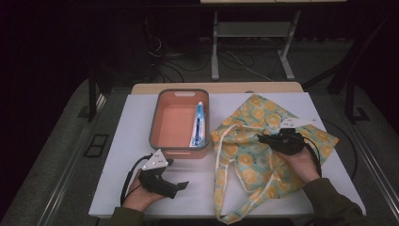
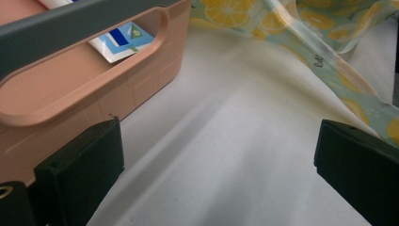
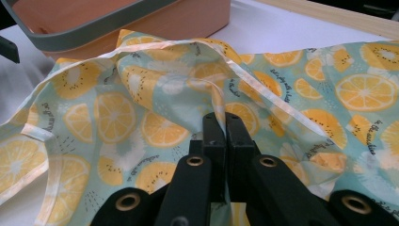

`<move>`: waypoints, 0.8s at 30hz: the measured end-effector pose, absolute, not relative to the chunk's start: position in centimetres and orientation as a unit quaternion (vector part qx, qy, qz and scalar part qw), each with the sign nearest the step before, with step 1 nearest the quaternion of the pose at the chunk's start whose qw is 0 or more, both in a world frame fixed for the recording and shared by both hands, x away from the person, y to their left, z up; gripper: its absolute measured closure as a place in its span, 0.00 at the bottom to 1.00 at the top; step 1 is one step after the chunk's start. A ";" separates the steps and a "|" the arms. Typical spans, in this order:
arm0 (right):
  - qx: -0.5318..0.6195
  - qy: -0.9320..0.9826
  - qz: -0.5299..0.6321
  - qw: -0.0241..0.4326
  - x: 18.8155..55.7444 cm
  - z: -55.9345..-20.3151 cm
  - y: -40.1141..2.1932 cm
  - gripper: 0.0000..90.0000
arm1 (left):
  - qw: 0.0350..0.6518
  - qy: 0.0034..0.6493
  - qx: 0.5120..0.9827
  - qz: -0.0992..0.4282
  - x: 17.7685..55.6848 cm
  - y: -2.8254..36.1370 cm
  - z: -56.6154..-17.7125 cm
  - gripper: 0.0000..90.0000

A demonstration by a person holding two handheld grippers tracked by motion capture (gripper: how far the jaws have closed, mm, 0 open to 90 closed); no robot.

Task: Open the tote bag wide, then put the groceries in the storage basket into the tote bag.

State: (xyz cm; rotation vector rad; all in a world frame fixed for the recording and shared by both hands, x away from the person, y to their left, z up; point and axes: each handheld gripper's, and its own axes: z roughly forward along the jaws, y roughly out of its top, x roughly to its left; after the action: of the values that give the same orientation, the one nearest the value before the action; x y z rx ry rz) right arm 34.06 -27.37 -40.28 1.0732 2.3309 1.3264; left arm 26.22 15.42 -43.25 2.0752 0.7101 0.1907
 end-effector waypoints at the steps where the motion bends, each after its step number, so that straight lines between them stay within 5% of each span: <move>1: 0.367 0.802 0.454 0.126 34.0 -40.3 -27.3 0.99 | 0.454 0.286 0.840 0.076 26.2 15.4 -43.2 0.01; 24: 0.362 0.807 0.450 0.124 33.7 -40.3 -27.2 0.98 | 0.489 0.270 0.828 0.052 27.1 14.5 -38.1 0.01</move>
State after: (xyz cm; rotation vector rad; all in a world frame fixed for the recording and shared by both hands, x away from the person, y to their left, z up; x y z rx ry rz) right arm 33.67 -27.21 -40.31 1.0549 2.3532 1.3129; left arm 27.11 14.50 -38.13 2.0126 0.6558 0.1272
